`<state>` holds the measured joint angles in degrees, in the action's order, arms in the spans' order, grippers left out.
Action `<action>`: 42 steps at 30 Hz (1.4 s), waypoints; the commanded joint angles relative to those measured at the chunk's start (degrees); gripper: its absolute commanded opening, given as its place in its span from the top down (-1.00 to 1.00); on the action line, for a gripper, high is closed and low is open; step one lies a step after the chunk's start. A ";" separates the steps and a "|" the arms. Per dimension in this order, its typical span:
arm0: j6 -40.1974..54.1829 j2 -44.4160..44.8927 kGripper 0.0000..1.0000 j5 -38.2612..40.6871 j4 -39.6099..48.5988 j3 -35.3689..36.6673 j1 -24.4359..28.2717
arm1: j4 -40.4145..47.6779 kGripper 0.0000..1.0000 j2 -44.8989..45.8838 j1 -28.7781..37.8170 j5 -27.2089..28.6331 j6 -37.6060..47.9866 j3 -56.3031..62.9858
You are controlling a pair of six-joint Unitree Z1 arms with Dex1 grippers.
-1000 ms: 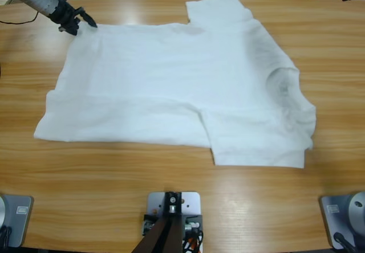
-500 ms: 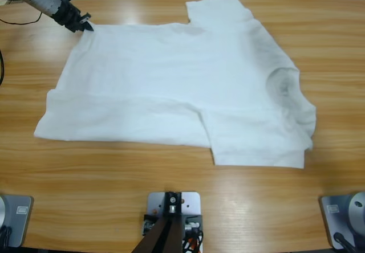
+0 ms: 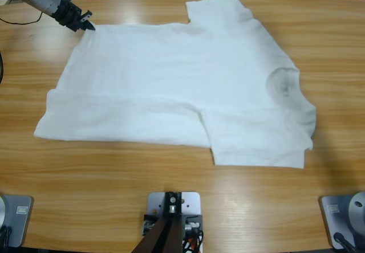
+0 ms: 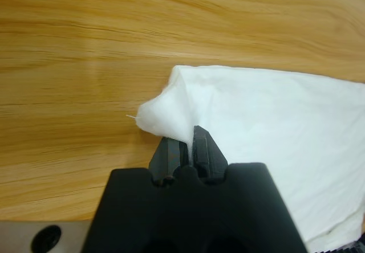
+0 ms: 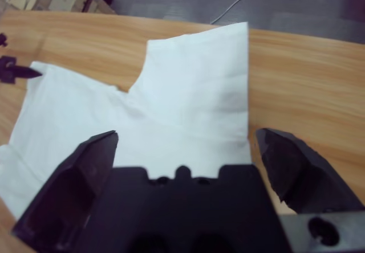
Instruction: Fold clothes
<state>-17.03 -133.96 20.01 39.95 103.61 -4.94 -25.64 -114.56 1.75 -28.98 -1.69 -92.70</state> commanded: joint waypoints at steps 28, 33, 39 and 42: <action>1.74 -4.29 1.00 1.61 0.66 0.28 0.63 | -17.37 -0.81 -32.07 3.12 -5.78 -0.95 -28.68; 1.91 -4.29 1.00 1.70 0.66 0.30 0.63 | -19.08 -0.81 -32.35 2.31 -3.72 -0.97 -31.21; 2.00 -4.31 1.00 1.78 0.66 0.37 0.63 | -25.30 -0.81 -34.95 1.49 -2.42 -1.85 -40.28; 2.00 -4.34 1.00 1.78 0.66 0.37 0.63 | -30.94 -0.81 -37.96 0.89 -1.50 -2.71 -47.40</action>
<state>-15.49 -133.99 20.81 39.95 103.82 -4.88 -47.80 -143.93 4.07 -32.50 -2.61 -129.76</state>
